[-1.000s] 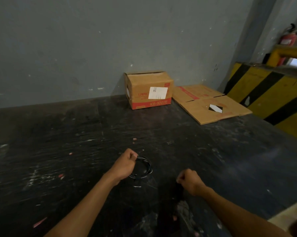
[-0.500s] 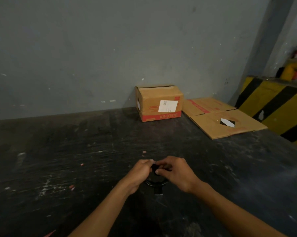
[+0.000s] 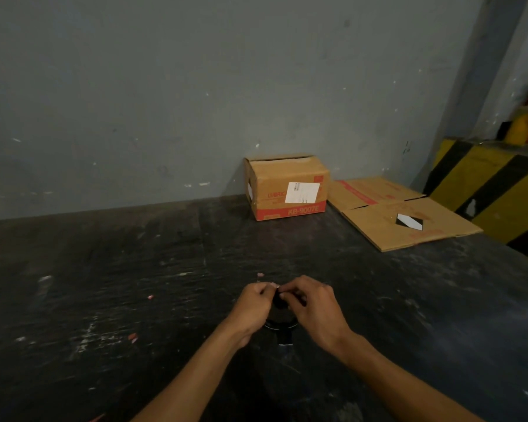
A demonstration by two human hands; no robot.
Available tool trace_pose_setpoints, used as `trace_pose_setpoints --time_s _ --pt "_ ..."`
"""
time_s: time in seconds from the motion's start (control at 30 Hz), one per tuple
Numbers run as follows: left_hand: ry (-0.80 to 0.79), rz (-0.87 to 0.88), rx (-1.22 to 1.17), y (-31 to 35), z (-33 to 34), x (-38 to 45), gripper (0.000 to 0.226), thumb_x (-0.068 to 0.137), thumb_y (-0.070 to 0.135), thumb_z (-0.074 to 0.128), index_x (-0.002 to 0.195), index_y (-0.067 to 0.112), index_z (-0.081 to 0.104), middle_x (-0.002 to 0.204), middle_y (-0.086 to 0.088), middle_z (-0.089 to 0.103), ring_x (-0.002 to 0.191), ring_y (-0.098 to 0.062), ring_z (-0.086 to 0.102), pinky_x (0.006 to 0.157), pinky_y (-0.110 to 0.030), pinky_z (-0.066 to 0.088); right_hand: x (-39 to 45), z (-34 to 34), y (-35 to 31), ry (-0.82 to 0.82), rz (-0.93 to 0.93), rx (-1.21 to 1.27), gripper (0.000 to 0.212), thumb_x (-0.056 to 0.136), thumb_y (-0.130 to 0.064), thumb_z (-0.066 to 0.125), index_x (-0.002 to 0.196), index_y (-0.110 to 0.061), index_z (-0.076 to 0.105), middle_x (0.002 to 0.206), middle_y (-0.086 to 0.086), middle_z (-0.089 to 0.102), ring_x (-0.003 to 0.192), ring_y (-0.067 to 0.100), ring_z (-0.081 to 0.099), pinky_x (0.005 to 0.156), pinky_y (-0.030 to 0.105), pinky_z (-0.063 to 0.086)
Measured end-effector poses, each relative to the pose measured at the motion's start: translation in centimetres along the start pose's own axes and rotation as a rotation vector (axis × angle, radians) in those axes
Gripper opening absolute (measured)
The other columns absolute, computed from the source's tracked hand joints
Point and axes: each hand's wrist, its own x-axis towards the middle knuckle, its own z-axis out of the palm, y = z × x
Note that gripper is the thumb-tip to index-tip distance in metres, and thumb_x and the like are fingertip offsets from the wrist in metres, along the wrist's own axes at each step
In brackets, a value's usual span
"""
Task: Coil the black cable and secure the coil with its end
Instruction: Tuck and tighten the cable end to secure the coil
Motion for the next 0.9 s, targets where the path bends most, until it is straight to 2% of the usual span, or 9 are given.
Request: trace_pose_setpoints --time_s 0.1,0.2,0.4,0.5,0.6,0.67,0.73,0.83,0.9 --pt "0.078 0.007 -0.050 0.2 0.2 0.5 0.032 0.102 0.018 0.042 0.100 0.016 0.073 0.097 -0.006 0.074 0.097 -0.022 0.068 0.089 -0.035 0.052 -0.3 -0.1 -0.5 0.032 -0.074 -0.013 0.015 0.090 -0.008 0.061 0.095 -0.020 0.067 0.092 -0.013 0.055 0.088 -0.007 0.055 0.076 0.004 0.042" --pt "0.200 0.005 -0.065 0.2 0.2 1.1 0.032 0.102 0.018 0.042 0.098 0.012 0.073 0.096 -0.014 0.073 0.093 -0.028 0.067 0.082 -0.037 0.053 -0.6 -0.1 -0.9 0.057 -0.126 -0.025 0.015 0.091 -0.005 0.057 0.094 -0.019 0.063 0.093 -0.012 0.051 0.088 -0.002 0.054 0.076 0.008 0.044" --pt "0.326 -0.004 -0.086 0.3 -0.6 1.6 0.031 0.102 0.022 0.040 0.100 0.016 0.070 0.096 -0.008 0.071 0.087 -0.019 0.065 0.073 -0.031 0.051 -0.9 0.2 -0.8 -0.006 -0.147 0.043 0.013 0.094 -0.008 0.054 0.094 -0.021 0.056 0.100 -0.011 0.045 0.088 0.003 0.051 0.073 0.013 0.044" --pt "0.350 0.017 -0.066 0.8 -0.9 1.7 0.029 0.102 0.024 0.039 0.103 0.019 0.068 0.098 -0.006 0.069 0.087 -0.016 0.064 0.066 -0.027 0.049 -0.6 0.3 -1.1 -0.059 -0.018 0.154 0.017 0.092 -0.014 0.058 0.094 -0.031 0.054 0.101 -0.015 0.051 0.091 0.001 0.056 0.073 0.011 0.047" --pt "0.361 0.087 0.000 1.3 -1.4 1.4 0.027 0.102 0.025 0.038 0.099 0.027 0.065 0.099 -0.003 0.068 0.088 -0.014 0.063 0.074 -0.031 0.053 0.1 0.2 -1.4 -0.102 0.154 0.308 0.014 0.092 -0.021 0.059 0.095 -0.035 0.057 0.093 -0.007 0.065 0.083 0.004 0.065 0.064 0.015 0.052" --pt "0.361 0.139 0.050 1.6 -1.6 1.1 0.026 0.102 0.025 0.038 0.102 0.026 0.064 0.100 -0.002 0.068 0.091 -0.013 0.062 0.083 -0.036 0.053 0.6 0.3 -1.8 -0.116 0.310 0.447 0.004 0.093 -0.032 0.058 0.095 -0.029 0.060 0.089 0.000 0.070 0.076 0.011 0.069 0.060 0.021 0.055" --pt "0.357 0.188 0.100 1.8 -1.5 0.7 0.027 0.102 0.024 0.039 0.108 0.021 0.065 0.102 -0.002 0.068 0.094 -0.014 0.062 0.089 -0.037 0.052 1.0 0.5 -2.2 -0.127 0.455 0.619 0.022 0.092 -0.039 0.059 0.094 -0.018 0.064 0.087 0.005 0.073 0.072 0.017 0.071 0.059 0.025 0.055" --pt "0.355 0.278 0.176 1.8 -1.3 0.3 0.029 0.102 0.022 0.039 0.113 0.017 0.065 0.105 -0.003 0.068 0.096 -0.013 0.062 0.085 -0.030 0.050 1.6 0.6 -2.7 -0.103 0.573 0.737 0.022 0.089 -0.031 0.066 0.092 -0.009 0.063 0.081 0.008 0.072 0.064 0.017 0.069 0.053 0.022 0.051" --pt "0.353 0.316 0.206 1.8 -1.3 0.2 0.029 0.102 0.021 0.039 0.115 0.016 0.065 0.107 -0.004 0.067 0.098 -0.014 0.061 0.085 -0.029 0.049 1.8 0.9 -3.0 -0.081 0.622 0.753 0.020 0.088 -0.021 0.068 0.098 -0.007 0.059 0.076 0.009 0.069 0.057 0.014 0.065 0.048 0.023 0.047"
